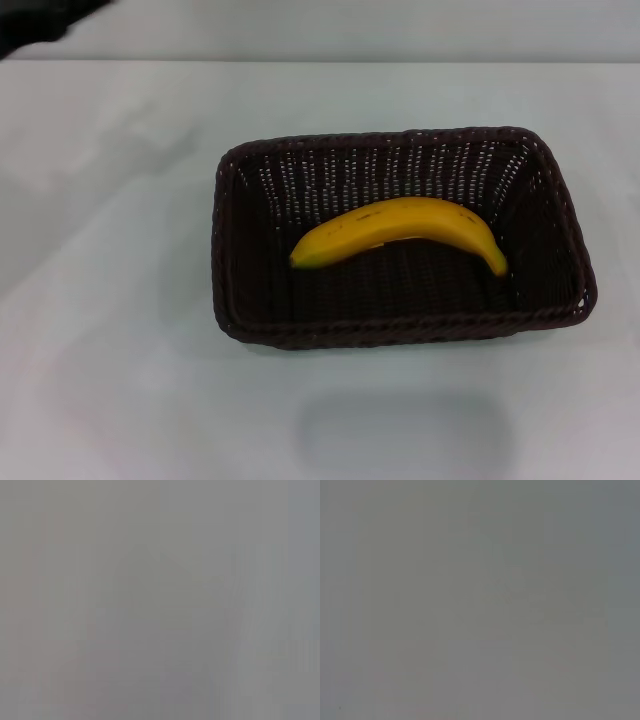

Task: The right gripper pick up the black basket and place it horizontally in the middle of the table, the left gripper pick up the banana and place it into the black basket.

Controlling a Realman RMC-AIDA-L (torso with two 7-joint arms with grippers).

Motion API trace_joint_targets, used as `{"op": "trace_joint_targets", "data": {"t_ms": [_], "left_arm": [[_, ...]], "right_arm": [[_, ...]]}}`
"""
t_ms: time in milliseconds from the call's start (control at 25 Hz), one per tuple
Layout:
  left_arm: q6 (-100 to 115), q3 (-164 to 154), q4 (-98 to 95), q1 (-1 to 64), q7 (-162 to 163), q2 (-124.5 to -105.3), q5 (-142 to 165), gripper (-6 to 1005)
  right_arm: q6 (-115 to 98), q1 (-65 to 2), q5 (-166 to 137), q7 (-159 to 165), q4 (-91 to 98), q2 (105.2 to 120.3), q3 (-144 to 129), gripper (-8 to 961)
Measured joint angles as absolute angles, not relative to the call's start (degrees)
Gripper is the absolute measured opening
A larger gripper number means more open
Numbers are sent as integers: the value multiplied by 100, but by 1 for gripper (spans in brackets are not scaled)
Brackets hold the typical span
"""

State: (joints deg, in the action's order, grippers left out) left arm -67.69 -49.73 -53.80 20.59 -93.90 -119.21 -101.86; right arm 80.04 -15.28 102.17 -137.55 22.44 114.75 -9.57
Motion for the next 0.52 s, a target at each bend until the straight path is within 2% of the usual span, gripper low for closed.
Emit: {"op": "trace_joint_targets", "data": {"t_ms": [240,520], "left_arm": [[-7052,-5026,-4043,1559,-11904,-11944,-12158,847],[-7362,-5028,-3084,1549,-13288,-11943,-13144,847]], "right_arm": [[7997,-1571,10232,-13748,2241,11478,-958,691],[7973,-1653,10276,-13753,2227,11478,-958,691]]}}
